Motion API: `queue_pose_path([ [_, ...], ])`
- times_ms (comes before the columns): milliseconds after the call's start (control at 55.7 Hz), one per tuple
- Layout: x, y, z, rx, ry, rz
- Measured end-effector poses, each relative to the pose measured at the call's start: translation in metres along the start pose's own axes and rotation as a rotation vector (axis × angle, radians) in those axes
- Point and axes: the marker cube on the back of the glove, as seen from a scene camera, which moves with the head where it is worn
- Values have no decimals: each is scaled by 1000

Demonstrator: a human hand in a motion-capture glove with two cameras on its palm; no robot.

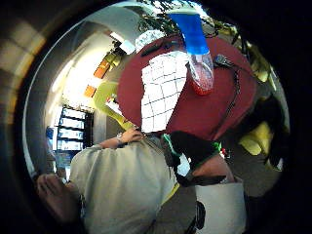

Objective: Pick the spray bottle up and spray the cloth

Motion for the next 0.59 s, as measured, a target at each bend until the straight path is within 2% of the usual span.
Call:
queue_pose_path([
  [162,3,-13,17,35,-143,52],
  [305,-1,-34,40,102,-409,111],
  [449,-1,-60,54,170,-714,102],
  [593,-3,-91,71,268,-868,119],
])
